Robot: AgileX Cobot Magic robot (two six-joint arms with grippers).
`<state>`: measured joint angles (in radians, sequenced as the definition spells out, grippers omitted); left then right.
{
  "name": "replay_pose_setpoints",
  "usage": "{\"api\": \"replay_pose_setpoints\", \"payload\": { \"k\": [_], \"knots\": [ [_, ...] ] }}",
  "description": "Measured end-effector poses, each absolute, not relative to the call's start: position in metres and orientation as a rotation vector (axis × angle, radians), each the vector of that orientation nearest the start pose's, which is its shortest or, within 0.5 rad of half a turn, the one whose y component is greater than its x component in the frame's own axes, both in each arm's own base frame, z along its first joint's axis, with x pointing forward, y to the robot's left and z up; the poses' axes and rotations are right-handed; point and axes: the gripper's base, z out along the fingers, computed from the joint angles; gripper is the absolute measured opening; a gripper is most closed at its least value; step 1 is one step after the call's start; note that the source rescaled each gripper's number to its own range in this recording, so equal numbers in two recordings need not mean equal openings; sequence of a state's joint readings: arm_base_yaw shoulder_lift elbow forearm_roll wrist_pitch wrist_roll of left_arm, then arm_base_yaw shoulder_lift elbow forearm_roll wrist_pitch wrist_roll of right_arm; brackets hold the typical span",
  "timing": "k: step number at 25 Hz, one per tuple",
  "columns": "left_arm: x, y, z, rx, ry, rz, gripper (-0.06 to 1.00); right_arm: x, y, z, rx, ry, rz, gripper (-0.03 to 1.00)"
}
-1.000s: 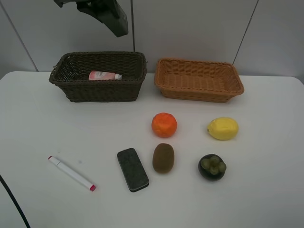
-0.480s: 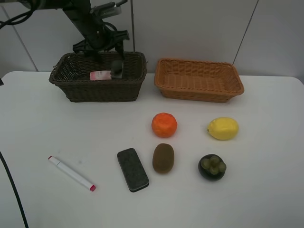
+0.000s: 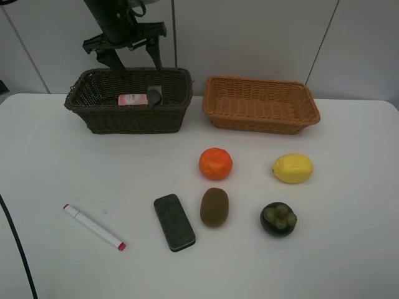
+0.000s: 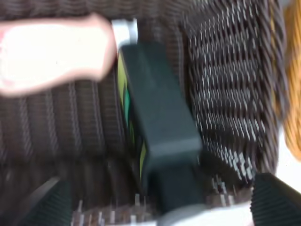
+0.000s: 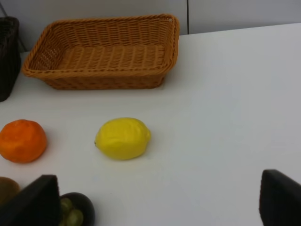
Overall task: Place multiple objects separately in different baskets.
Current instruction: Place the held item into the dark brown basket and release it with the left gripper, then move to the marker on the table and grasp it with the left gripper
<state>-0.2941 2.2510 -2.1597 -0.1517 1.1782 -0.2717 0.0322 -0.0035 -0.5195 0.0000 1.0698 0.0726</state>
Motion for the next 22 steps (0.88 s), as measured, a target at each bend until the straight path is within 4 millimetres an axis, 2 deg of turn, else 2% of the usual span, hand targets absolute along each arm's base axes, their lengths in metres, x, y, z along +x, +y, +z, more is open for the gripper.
{"api": "replay_pose_setpoints", "payload": {
  "k": [4,7,11,15,19,22],
  "knots": [
    [0.459,-0.156,0.273,0.003,2.780,-0.373,1.00,-0.008,0.000,0.282,0.041,2.031,0.066,1.00],
    [0.439,-0.161,0.284,0.024,2.797,-0.401,1.00,-0.008,0.000,0.282,0.041,2.031,0.066,1.00],
    [0.392,-0.170,0.296,0.089,2.855,-0.401,1.00,-0.008,0.000,0.282,0.041,2.031,0.066,1.00],
    [0.339,-0.170,0.293,0.187,2.934,-0.362,1.00,-0.008,0.000,0.282,0.041,2.031,0.066,1.00],
    [0.299,-0.163,0.283,0.535,2.944,-0.264,1.00,-0.008,0.000,0.282,0.041,2.031,0.066,1.00],
    [0.281,-0.158,0.272,0.950,2.874,-0.187,1.00,-0.008,0.000,0.282,0.041,2.031,0.066,1.00]
  ]
}}
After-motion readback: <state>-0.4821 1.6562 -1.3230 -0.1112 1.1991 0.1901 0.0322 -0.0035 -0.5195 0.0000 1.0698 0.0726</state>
